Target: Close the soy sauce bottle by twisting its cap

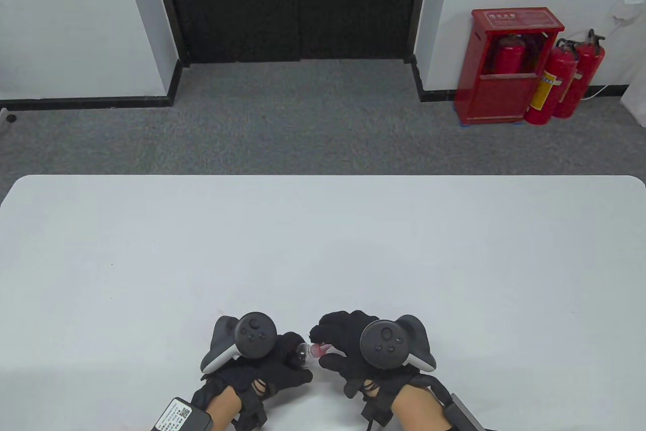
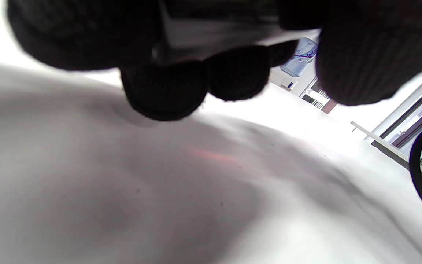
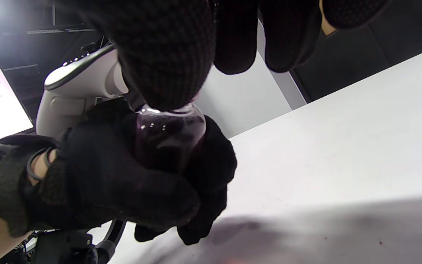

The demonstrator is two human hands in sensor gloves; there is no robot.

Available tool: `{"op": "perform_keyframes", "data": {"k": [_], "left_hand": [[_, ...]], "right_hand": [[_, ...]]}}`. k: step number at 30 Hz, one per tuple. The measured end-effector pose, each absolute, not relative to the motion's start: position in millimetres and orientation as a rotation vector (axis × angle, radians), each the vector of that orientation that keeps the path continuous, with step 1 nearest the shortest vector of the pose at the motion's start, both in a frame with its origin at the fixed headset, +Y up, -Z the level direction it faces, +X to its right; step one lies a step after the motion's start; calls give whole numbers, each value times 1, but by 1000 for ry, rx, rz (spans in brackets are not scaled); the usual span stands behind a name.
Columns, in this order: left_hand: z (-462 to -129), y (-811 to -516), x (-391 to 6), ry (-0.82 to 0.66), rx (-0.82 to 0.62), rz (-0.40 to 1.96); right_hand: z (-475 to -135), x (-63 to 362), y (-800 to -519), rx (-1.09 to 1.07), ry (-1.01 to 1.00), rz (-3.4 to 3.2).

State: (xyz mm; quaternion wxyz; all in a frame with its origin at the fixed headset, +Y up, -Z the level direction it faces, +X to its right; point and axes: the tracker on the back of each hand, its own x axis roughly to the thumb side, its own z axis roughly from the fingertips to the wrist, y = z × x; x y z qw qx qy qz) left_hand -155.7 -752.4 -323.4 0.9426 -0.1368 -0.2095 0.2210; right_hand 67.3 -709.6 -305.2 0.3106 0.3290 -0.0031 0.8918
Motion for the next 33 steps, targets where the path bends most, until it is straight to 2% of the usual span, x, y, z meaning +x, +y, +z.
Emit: {"op": "perform_keyframes", "data": {"k": [33], "left_hand": [[-322, -750, -152, -474, -269, 411]], "right_hand": [[-310, 72, -709, 761, 81, 2399]]}}
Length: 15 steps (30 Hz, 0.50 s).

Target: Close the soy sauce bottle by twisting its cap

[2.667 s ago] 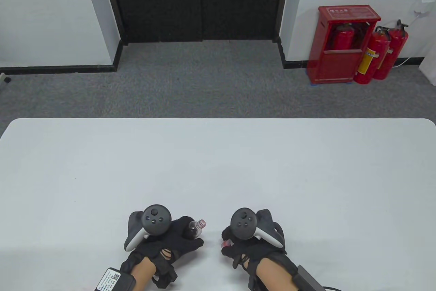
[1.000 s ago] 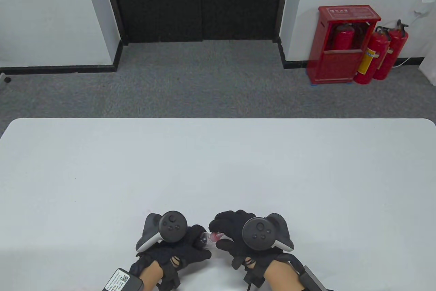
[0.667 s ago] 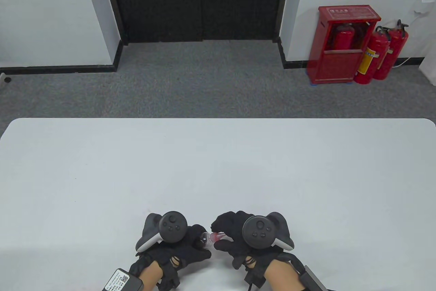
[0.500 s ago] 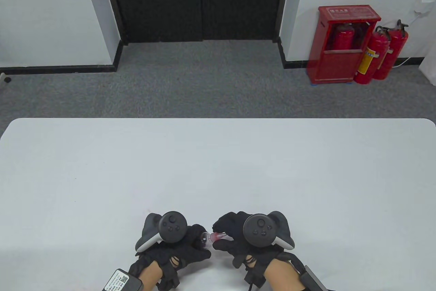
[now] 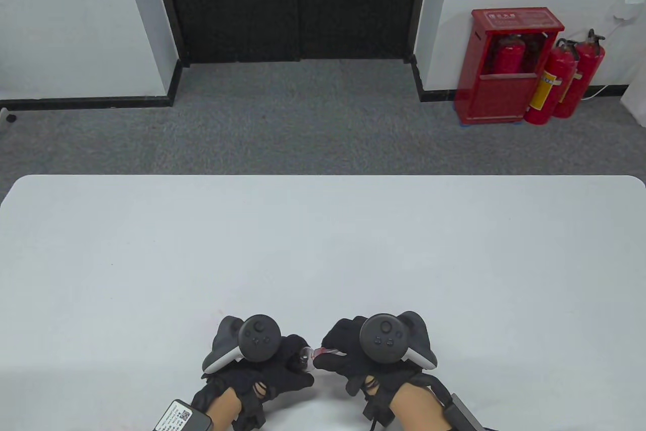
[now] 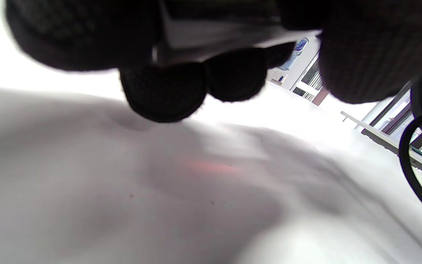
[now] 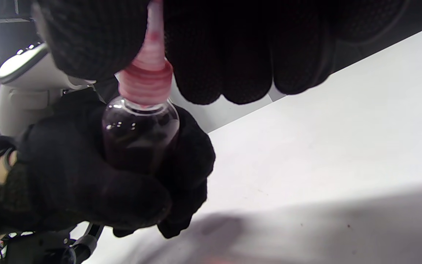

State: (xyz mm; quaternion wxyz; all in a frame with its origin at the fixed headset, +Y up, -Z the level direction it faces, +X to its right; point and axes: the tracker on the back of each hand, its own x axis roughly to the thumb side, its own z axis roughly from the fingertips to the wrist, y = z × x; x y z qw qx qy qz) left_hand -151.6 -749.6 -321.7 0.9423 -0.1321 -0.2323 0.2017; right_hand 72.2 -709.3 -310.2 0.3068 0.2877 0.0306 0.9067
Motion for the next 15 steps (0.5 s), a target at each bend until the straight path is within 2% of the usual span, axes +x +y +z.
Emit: {"op": "perform_keyframes", "data": {"k": [7, 15], "left_hand": [[-323, -749, -155, -457, -266, 422], [-323, -748, -156, -454, -270, 423]], "right_hand": [[-310, 70, -716, 863, 181, 2291], [-304, 63, -711, 952, 58, 2298]]}}
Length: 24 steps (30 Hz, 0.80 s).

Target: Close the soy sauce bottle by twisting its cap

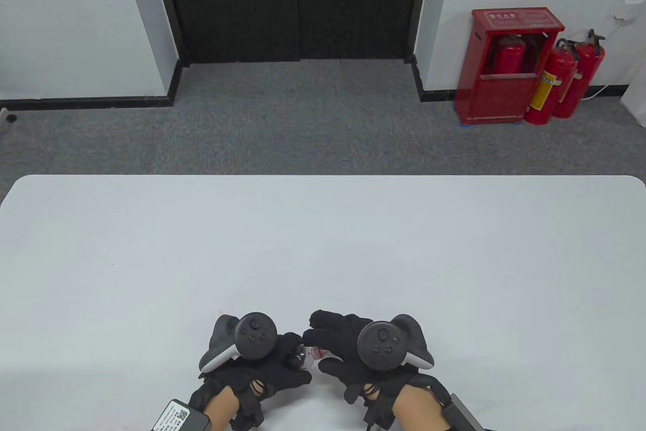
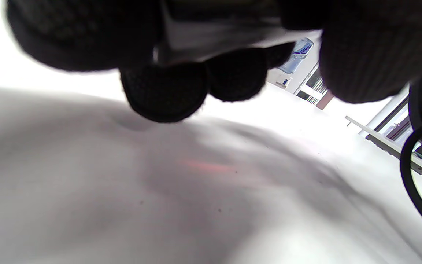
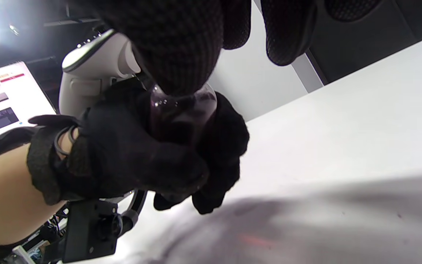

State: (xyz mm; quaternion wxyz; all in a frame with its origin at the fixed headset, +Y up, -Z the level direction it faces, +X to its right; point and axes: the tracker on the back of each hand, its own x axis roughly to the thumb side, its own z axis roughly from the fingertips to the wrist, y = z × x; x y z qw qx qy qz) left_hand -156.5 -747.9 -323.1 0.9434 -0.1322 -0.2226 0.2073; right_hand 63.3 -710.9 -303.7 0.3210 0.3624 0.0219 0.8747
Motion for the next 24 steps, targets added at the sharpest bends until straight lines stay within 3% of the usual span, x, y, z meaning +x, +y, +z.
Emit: {"op": "perform_keyframes", "data": {"k": [17, 24], "left_hand": [[-324, -748, -156, -446, -277, 396], [-324, -748, -156, -439, -282, 387]], "right_hand": [[-308, 64, -716, 886, 143, 2333], [-309, 64, -718, 757, 159, 2317]]}}
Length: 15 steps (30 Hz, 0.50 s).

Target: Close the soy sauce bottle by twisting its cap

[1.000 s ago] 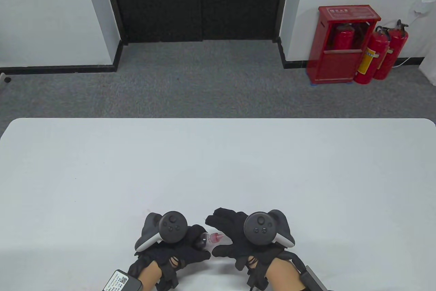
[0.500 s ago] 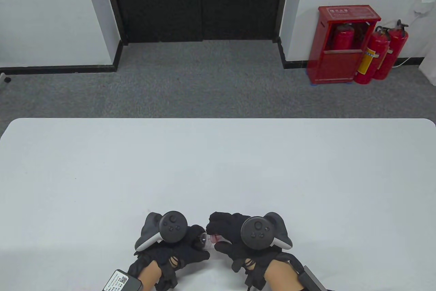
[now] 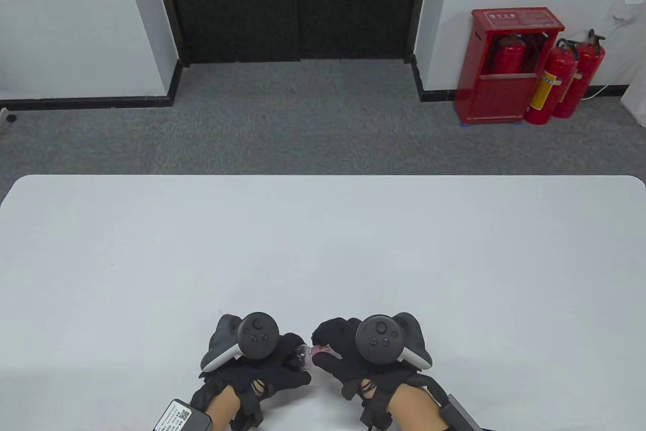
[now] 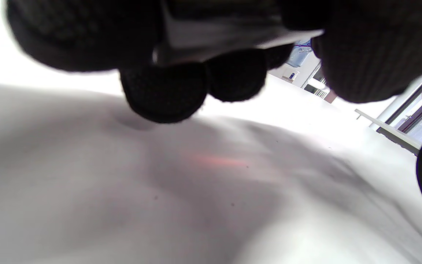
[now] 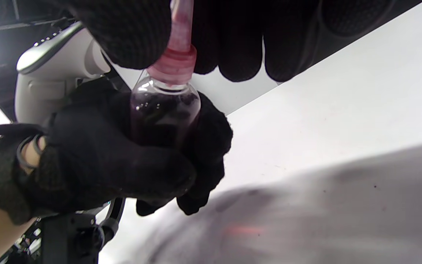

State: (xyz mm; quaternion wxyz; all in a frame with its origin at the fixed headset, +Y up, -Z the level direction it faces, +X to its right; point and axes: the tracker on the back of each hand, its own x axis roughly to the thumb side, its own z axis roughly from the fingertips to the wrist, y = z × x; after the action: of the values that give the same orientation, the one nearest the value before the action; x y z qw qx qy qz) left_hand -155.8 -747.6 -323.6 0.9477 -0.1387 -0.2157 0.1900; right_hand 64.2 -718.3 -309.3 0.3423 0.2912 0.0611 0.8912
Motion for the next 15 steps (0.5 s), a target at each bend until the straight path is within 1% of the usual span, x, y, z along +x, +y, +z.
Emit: {"op": "perform_keyframes", "data": {"k": [12, 15], "left_hand": [[-324, -748, -155, -436, -285, 370], [-325, -750, -156, -430, -293, 379]], "right_hand": [[-311, 67, -721, 598, 170, 2317], [-308, 68, -716, 618, 150, 2314]]}}
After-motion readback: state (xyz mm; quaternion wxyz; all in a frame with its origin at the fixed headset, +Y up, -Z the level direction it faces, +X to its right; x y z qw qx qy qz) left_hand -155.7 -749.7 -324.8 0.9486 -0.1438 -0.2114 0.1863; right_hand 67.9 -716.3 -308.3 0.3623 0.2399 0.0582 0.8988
